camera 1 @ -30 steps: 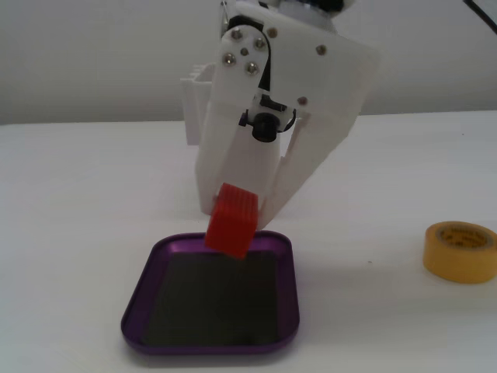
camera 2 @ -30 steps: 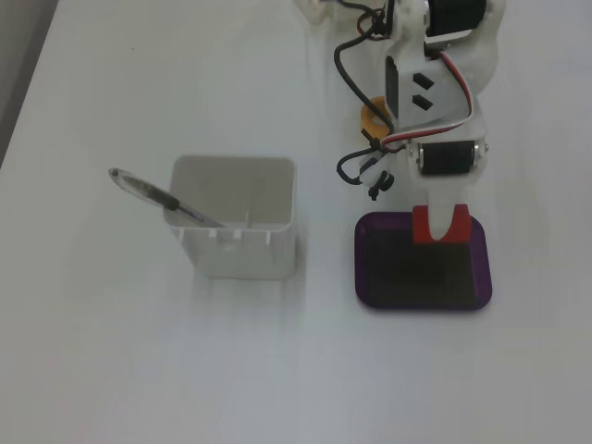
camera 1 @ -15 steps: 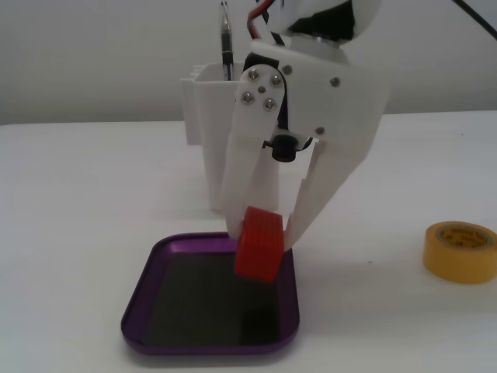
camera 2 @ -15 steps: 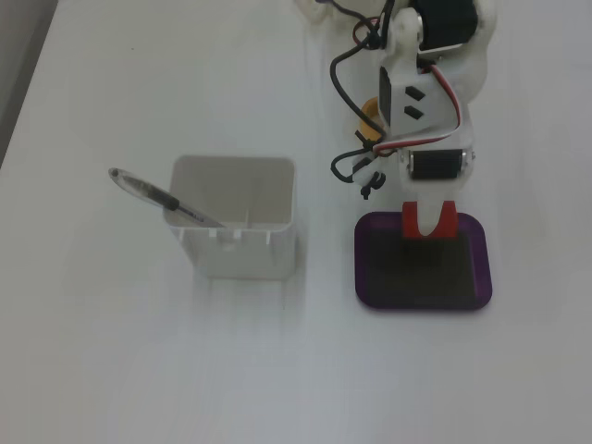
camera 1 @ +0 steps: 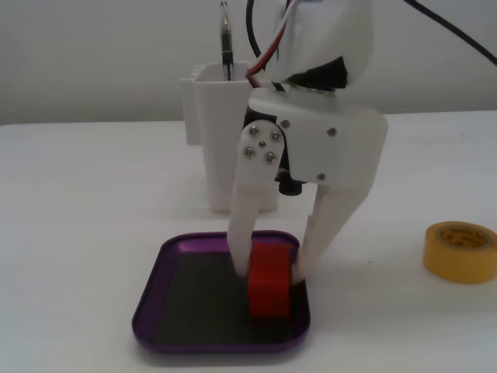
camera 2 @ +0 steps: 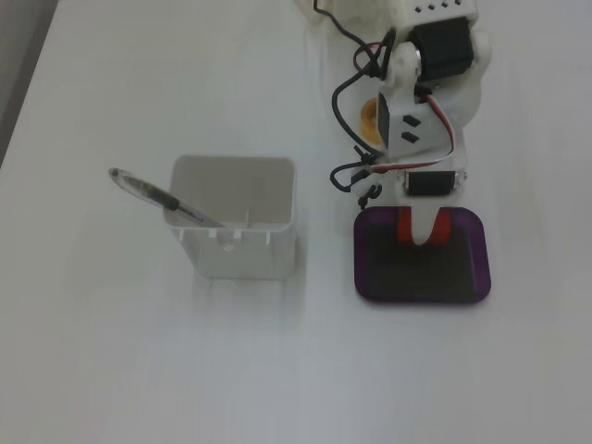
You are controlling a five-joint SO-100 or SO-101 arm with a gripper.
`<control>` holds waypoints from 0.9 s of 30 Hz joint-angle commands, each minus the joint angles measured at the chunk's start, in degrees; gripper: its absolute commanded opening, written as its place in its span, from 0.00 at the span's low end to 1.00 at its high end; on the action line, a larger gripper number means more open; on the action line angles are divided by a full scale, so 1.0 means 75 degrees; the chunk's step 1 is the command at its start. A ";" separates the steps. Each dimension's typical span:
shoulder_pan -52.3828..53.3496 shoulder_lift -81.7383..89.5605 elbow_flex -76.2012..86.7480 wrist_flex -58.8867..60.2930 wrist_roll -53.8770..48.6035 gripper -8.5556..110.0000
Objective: Pick up the red cube and place it in the box.
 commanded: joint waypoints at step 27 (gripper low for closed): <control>0.0082 0.3527 -0.2719 0.4898 -0.0727 0.24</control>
